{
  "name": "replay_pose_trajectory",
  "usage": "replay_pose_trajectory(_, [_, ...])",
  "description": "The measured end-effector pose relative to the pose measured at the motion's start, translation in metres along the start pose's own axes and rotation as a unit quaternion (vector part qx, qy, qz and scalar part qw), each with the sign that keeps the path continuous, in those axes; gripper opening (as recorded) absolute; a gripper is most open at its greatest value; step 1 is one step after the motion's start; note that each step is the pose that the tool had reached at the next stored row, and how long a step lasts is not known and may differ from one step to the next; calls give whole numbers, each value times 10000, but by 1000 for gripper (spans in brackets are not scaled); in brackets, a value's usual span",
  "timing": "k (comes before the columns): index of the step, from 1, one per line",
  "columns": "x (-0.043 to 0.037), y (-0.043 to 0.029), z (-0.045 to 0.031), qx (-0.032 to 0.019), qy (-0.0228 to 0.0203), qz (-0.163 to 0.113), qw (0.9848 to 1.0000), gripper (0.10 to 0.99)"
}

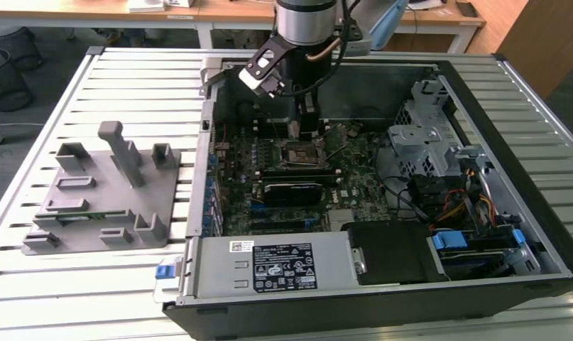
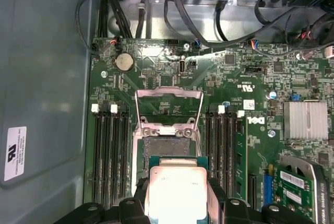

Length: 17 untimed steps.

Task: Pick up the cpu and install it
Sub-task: 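Place the cpu into insertion slot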

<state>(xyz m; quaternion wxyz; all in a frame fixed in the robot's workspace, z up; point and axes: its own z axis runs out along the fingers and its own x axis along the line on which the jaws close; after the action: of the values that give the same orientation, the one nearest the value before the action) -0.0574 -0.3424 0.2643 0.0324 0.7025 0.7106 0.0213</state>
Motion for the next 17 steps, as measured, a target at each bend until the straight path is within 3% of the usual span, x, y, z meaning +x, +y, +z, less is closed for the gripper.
replay_pose_trajectory(7, [2,-4,78,0,0,1,10000,525])
replay_pose_trajectory(17, [3,5,122,0,0,0,10000,525])
